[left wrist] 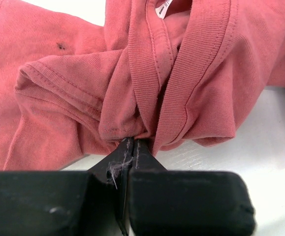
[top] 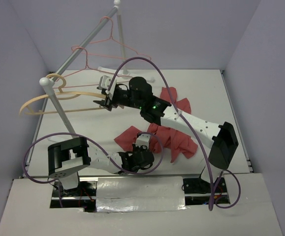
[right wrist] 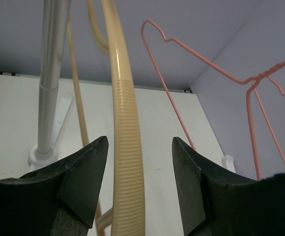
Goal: Place the t-shirt on the hanger
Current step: Pick up the hanger from the clothesline, then place the T-shirt on the hanger.
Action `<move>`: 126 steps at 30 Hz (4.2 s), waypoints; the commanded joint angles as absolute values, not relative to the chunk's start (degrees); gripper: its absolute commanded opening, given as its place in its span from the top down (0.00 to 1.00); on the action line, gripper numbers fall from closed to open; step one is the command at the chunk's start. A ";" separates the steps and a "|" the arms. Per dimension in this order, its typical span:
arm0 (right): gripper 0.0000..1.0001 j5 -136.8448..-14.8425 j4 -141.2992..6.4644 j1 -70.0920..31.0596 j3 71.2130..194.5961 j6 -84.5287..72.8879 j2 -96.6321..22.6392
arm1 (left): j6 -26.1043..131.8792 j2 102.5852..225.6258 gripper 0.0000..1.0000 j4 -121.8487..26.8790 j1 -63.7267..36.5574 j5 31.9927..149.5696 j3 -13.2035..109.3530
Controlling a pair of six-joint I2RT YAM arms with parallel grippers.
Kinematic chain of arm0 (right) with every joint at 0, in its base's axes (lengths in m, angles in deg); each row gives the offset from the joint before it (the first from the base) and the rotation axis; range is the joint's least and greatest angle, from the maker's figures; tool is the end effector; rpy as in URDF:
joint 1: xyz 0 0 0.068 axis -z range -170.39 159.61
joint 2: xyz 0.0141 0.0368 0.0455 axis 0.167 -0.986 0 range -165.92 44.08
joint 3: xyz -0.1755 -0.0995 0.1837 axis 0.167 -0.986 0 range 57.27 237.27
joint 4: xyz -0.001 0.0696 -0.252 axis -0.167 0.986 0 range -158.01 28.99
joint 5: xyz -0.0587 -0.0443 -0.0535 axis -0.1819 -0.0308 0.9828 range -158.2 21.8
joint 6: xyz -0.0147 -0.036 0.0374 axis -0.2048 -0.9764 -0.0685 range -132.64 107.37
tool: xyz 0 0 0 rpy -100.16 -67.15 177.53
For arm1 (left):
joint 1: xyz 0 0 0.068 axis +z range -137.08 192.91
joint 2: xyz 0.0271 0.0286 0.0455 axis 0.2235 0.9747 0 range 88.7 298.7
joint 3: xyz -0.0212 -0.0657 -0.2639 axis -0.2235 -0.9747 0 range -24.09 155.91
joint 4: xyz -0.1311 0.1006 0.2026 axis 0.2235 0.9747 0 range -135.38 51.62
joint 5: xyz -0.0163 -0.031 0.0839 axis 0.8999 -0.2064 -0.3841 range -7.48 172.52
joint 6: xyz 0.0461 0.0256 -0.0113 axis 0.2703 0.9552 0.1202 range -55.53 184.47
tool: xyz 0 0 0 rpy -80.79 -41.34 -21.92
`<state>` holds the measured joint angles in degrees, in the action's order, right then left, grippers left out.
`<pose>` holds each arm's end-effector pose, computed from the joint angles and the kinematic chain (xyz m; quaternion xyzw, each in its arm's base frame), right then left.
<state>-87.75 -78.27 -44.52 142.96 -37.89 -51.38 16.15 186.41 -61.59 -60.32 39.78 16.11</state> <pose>0.2272 0.3347 0.3948 -0.5359 0.4570 0.2903 0.6478 0.1134 -0.2926 0.1346 0.0363 0.8609 -0.1730 0.4772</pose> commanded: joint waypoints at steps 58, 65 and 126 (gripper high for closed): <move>1.00 -71.46 -66.54 -43.92 137.96 -32.67 -35.46 | 16.83 178.00 1.00 -45.56 -61.53 44.29 23.10; 1.00 -66.28 -66.87 -42.87 129.19 -30.83 -28.44 | 17.79 175.89 1.00 -42.49 -59.86 46.74 25.29; 1.00 -71.46 -52.81 -24.23 93.04 -13.43 25.63 | 42.93 176.15 1.00 -24.90 -18.81 61.95 58.97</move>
